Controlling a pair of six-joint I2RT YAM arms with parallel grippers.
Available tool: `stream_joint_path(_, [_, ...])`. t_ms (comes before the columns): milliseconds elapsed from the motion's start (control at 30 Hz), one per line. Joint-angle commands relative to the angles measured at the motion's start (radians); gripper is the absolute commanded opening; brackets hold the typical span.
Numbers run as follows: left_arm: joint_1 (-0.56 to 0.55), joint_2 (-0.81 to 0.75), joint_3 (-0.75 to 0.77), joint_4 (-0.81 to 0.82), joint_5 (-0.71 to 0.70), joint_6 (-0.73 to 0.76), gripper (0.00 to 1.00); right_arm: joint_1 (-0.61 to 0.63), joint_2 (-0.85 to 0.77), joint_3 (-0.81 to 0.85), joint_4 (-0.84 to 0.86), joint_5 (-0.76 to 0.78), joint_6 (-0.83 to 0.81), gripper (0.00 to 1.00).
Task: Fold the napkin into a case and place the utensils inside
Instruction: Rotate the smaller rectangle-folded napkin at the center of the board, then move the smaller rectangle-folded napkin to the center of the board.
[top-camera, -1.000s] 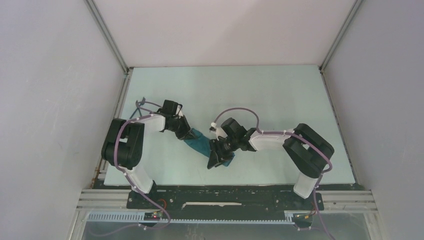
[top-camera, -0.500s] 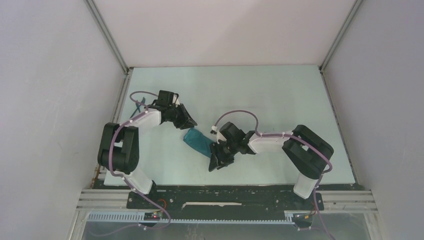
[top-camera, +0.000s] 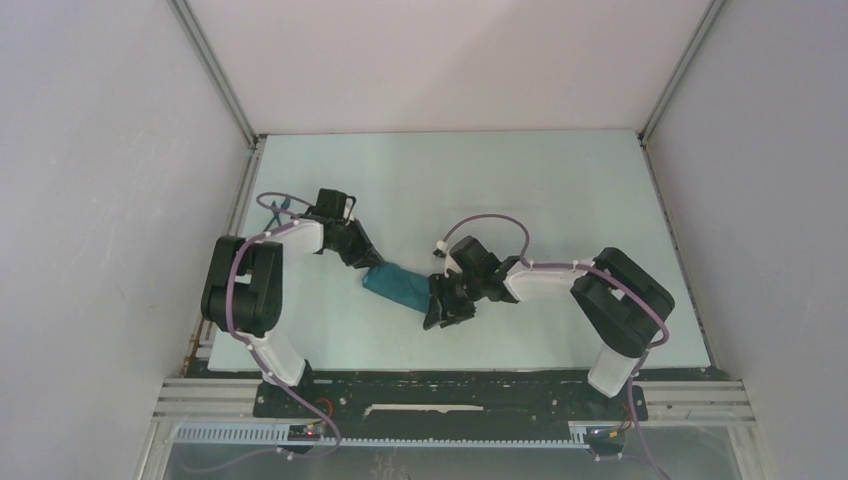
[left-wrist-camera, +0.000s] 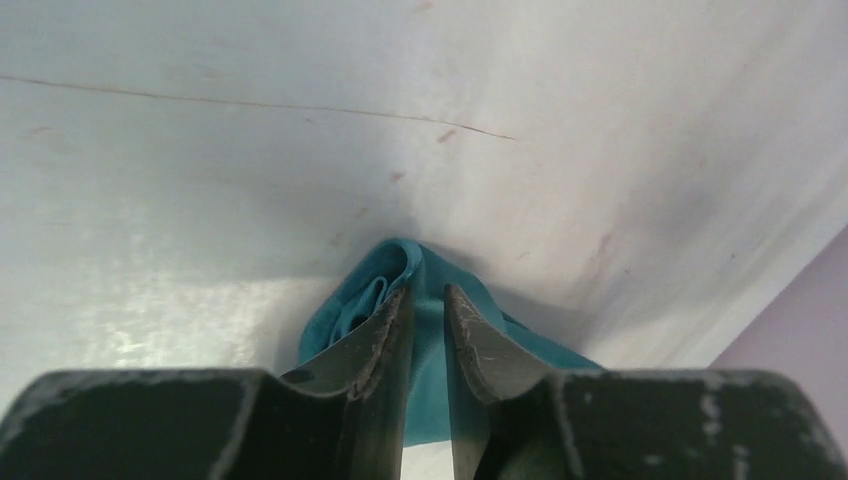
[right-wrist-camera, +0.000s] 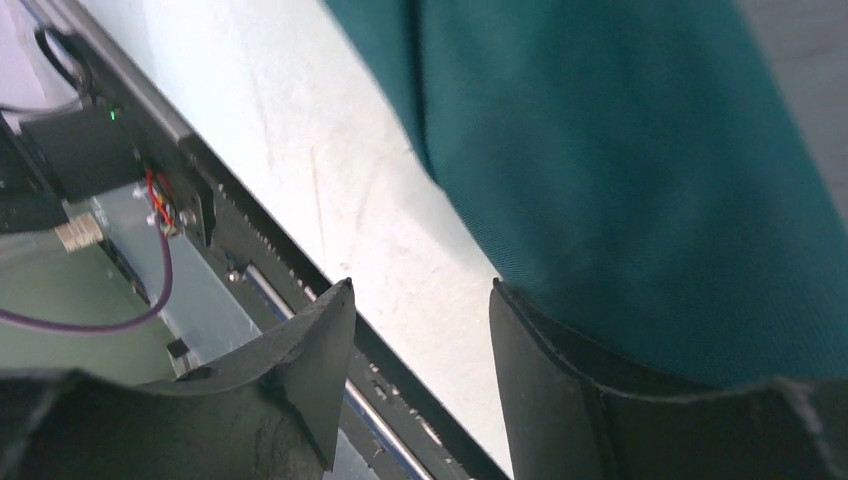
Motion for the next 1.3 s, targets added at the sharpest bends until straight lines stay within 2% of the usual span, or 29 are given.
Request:
stream_joint_path(0, [0.024, -0.052, -0.04, -0.007, -0.093, 0.02, 0.28, -0.116, 0.012, -0.028, -0.074, 0.157, -0.093, 0.61])
stream_joint_path(100, [0.024, -0.104, -0.078, 0.002, -0.069, 0.007, 0.31, -0.198, 0.043, 0.011, -0.084, 0.179, -0.143, 0.61])
stream_joint_path(333, [0.024, -0.332, -0.063, -0.081, 0.02, 0.084, 0.52, -0.342, 0.116, 0.239, -0.191, 0.239, -0.265, 0.64])
stream_joint_path(467, [0.024, -0.331, 0.026, -0.166, 0.079, 0.172, 0.6, -0.374, 0.105, 0.349, -0.284, 0.246, -0.278, 0.65])
stream_joint_path(567, [0.022, -0.265, 0.079, -0.224, 0.113, 0.248, 0.63, -0.369, 0.054, 0.324, -0.316, 0.19, -0.192, 0.65])
stream_joint_path(633, [0.018, -0.203, 0.115, -0.276, 0.142, 0.288, 0.64, -0.357, 0.003, 0.23, -0.225, 0.097, -0.076, 0.65])
stream_joint_path(733, [0.013, -0.153, 0.123, -0.296, 0.125, 0.286, 0.64, -0.355, -0.081, -0.003, 0.092, 0.024, 0.147, 0.7])
stream_joint_path(800, [0.013, -0.189, 0.074, -0.252, 0.077, 0.248, 0.64, -0.346, -0.074, -0.057, 0.212, 0.011, 0.231, 0.7])
stream_joint_path(900, [0.012, -0.341, -0.064, -0.158, -0.004, 0.151, 0.64, -0.332, -0.014, -0.081, 0.327, -0.023, 0.303, 0.7])
stream_joint_path(1067, [0.004, -0.549, -0.258, -0.075, -0.028, 0.052, 0.64, -0.336, 0.111, -0.065, 0.46, 0.008, 0.362, 0.64])
stream_joint_path(1167, [-0.003, -0.652, -0.337, -0.07, -0.02, 0.035, 0.63, -0.336, 0.2, 0.06, 0.423, 0.012, 0.305, 0.58])
stream_joint_path(1267, [-0.01, -0.734, -0.386, -0.078, -0.014, 0.033, 0.63, -0.327, 0.281, 0.226, 0.369, 0.022, 0.234, 0.56])
